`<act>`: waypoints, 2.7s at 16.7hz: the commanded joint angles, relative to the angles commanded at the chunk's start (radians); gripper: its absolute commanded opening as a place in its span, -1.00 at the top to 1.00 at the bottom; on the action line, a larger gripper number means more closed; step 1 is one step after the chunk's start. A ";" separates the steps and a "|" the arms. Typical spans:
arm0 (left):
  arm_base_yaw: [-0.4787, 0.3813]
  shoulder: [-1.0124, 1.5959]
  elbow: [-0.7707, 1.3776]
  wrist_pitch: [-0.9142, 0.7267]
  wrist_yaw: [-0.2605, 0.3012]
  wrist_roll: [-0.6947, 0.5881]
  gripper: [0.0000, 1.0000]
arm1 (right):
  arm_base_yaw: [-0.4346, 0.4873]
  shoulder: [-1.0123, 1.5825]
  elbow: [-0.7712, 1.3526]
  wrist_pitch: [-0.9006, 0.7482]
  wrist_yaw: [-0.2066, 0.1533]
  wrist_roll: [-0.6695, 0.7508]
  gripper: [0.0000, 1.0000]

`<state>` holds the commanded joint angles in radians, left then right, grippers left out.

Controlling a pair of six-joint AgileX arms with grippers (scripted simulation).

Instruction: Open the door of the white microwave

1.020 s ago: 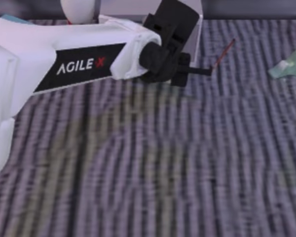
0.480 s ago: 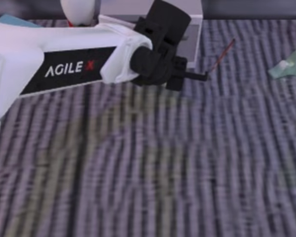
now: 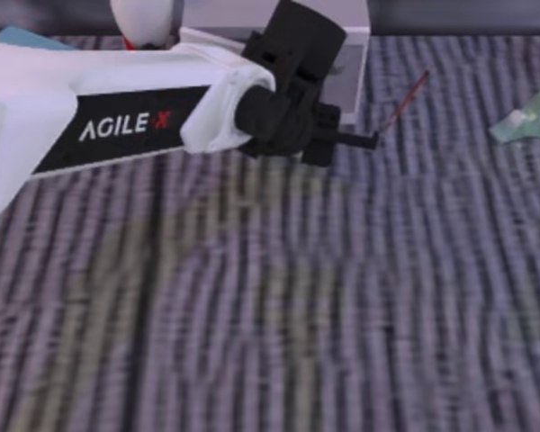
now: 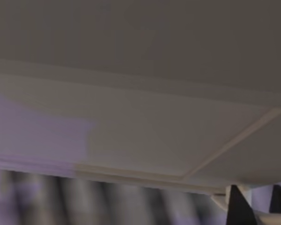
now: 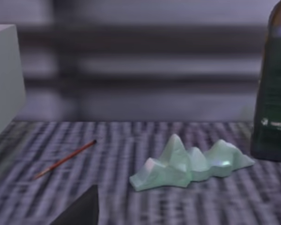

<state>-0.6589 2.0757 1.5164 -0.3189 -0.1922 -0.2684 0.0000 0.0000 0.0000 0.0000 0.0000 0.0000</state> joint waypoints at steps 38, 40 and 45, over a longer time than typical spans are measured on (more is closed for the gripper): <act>0.020 -0.053 -0.082 0.041 0.064 0.078 1.00 | 0.000 0.000 0.000 0.000 0.000 0.000 -1.00; 0.020 -0.053 -0.082 0.041 0.064 0.078 1.00 | 0.000 0.000 0.000 0.000 0.000 0.000 -1.00; 0.020 -0.053 -0.082 0.041 0.064 0.078 1.00 | 0.000 0.000 0.000 0.000 0.000 0.000 -1.00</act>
<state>-0.6393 2.0227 1.4341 -0.2775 -0.1284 -0.1908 0.0000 0.0000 0.0000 0.0000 0.0000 0.0000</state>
